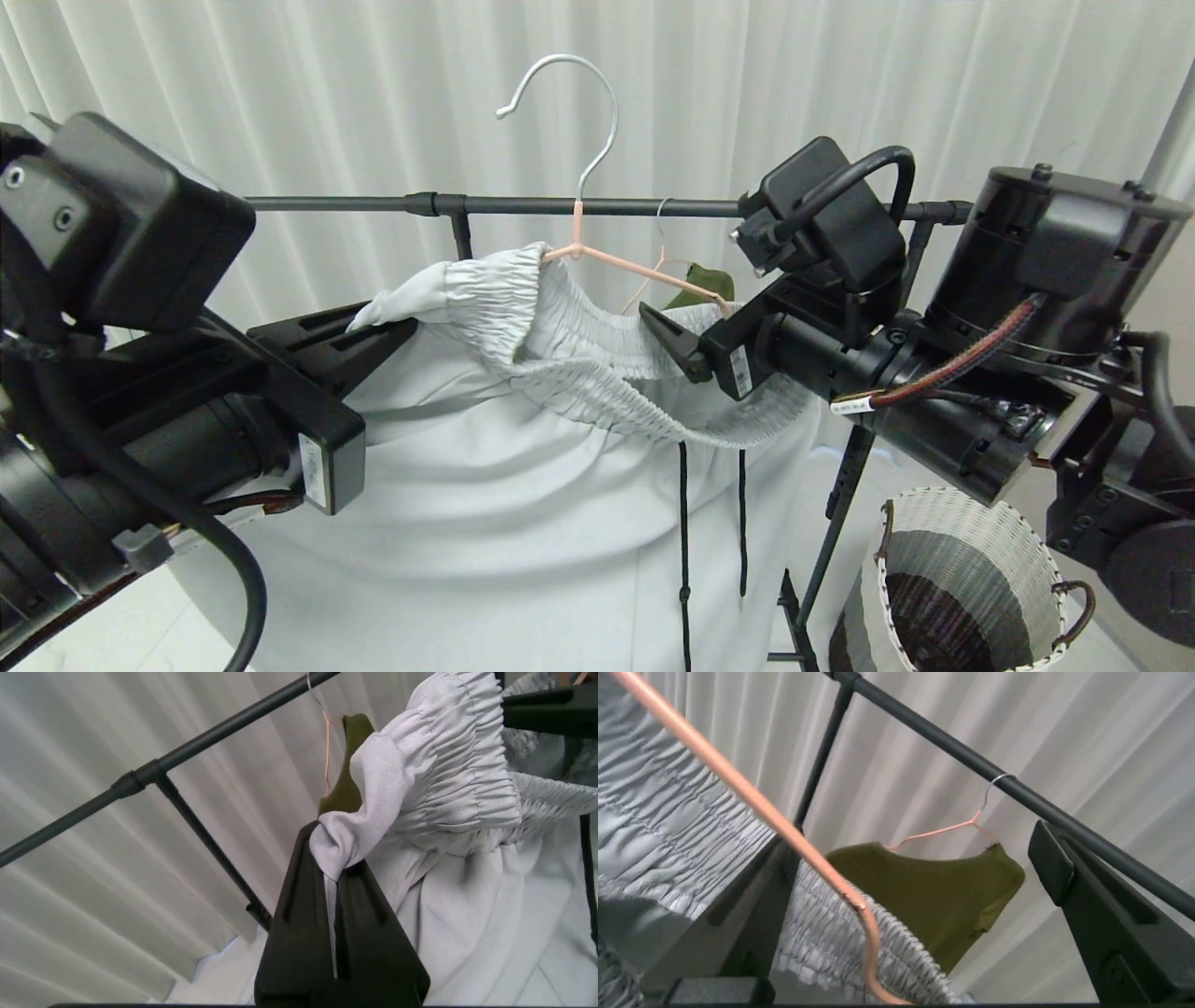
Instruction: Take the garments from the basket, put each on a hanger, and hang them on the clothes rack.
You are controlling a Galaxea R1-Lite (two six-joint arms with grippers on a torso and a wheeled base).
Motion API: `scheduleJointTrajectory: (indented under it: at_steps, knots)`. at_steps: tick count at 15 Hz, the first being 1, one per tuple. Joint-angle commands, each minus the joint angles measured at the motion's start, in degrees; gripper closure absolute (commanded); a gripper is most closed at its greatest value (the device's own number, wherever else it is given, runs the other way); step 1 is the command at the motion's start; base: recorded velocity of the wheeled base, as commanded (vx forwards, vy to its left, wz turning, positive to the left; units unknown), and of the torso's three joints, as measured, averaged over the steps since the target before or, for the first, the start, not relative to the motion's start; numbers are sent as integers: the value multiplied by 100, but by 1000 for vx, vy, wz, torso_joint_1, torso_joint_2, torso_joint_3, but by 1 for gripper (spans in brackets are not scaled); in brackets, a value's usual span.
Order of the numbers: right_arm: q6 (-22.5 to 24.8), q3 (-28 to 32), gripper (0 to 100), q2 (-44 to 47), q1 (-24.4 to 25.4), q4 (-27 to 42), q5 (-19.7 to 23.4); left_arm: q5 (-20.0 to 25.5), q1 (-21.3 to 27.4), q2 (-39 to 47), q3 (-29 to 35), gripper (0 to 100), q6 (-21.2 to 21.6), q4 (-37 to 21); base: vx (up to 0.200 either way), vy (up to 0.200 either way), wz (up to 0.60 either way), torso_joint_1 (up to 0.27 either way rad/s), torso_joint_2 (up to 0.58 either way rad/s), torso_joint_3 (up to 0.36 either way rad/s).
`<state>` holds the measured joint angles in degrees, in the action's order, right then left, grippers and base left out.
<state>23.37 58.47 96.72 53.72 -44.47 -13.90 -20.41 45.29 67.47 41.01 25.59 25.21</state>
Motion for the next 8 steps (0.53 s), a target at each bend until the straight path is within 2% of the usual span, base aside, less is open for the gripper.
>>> scheduleJointTrajectory:
  at_steps: [1,2,3,8]
  knots:
    - [-8,-28,0,-4,7,-9,71,46,6,11,4,100,-1,37,0,0,0,0,0,0]
    - [-17,-37,0,-4,15,-35,142,54,6,20,4,100,-1,37,0,0,0,0,0,0]
    - [-17,-37,100,14,15,-79,203,54,15,20,4,100,-1,37,0,0,0,0,0,0]
    - [-52,-125,100,14,15,-106,335,195,6,3,4,100,-1,37,0,0,0,0,0,0]
